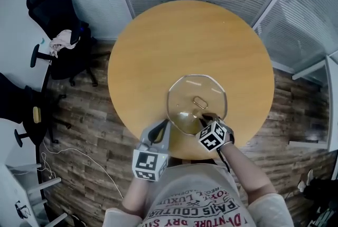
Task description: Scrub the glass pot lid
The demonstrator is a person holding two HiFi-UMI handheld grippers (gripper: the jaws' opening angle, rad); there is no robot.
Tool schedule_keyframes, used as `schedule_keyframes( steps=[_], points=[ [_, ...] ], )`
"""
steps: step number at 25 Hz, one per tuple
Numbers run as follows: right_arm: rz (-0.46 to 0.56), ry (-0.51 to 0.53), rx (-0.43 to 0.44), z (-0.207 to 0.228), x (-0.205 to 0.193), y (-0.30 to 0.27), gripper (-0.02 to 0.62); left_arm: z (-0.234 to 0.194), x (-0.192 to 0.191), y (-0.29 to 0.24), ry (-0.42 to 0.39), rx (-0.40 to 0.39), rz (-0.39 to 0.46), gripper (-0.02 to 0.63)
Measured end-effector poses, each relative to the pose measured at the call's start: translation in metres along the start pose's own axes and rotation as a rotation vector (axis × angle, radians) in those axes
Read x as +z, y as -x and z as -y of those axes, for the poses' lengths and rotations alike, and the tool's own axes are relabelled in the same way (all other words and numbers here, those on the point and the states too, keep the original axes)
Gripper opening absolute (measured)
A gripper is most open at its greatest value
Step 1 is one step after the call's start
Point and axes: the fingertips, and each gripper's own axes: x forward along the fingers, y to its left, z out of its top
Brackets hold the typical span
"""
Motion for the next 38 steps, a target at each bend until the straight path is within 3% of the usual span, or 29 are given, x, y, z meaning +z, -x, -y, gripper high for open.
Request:
schedule_keyframes(
  steps=[4, 12, 18, 29, 34, 38],
  points=[
    [0.002, -0.087, 0.014, -0.010, 0.010, -0.001, 0.064, -0.014, -0.001, 0.007, 0.022, -0.020, -0.002, 0.008],
    [0.038, -0.142, 0.103, -0.031, 0.025, 0.001, 0.064, -0.022, 0.002, 0.007, 0.011, -0.061, -0.019, 0.008],
    [0.190, -0.187, 0.193, -0.019, 0.022, 0.019, 0.064, -0.017, 0.012, -0.009, 0.035, -0.014, 0.003, 0.008],
    [0.133, 0.076, 0.129, 0.093, -0.037, 0.038, 0.064, 0.017, 0.022, -0.055, 0.055, 0.092, 0.008, 0.008],
    [0.176, 0.187, 0.169, 0.126, -0.016, 0.024, 0.064, 0.020, 0.025, -0.067, 0.071, 0.153, 0.016, 0.008],
    [0.205, 0.358, 0.158, 0.141, 0.006, 0.001, 0.064, 0.019, 0.020, -0.068, 0.091, 0.207, 0.006, 0.008]
  ],
)
